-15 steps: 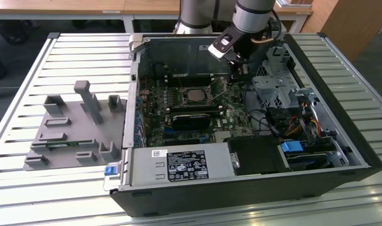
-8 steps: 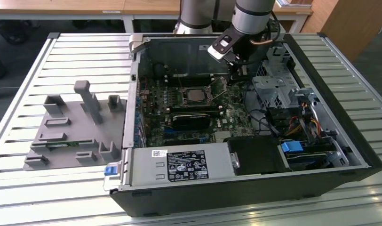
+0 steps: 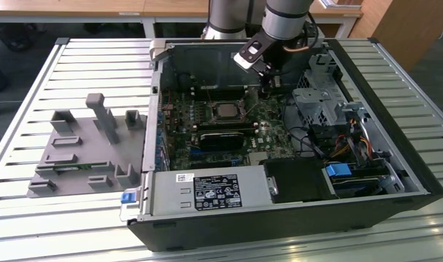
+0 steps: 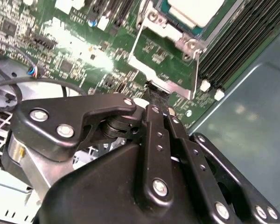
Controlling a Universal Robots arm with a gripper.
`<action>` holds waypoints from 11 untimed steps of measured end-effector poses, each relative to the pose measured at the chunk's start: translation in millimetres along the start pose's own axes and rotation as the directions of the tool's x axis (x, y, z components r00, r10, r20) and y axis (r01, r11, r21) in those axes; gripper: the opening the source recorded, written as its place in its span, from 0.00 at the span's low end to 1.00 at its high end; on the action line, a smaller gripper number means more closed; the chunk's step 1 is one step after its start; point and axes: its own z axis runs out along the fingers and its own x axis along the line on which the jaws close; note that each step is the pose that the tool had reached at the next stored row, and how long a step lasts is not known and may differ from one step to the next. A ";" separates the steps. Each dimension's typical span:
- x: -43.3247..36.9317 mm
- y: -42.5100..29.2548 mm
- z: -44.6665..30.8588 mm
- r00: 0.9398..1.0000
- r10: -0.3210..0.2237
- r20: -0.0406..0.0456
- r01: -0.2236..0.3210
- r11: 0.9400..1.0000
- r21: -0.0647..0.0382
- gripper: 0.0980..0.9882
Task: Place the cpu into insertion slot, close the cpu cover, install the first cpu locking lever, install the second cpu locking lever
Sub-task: 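Close the cpu cover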
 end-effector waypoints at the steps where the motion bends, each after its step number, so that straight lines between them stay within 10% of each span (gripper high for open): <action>1: 0.1 -2.4 0.0 1.000 0.000 0.000 0.000 1.000 0.000 0.01; 11: 0.7 -26.1 0.9 1.000 0.000 0.000 0.000 1.000 0.000 0.01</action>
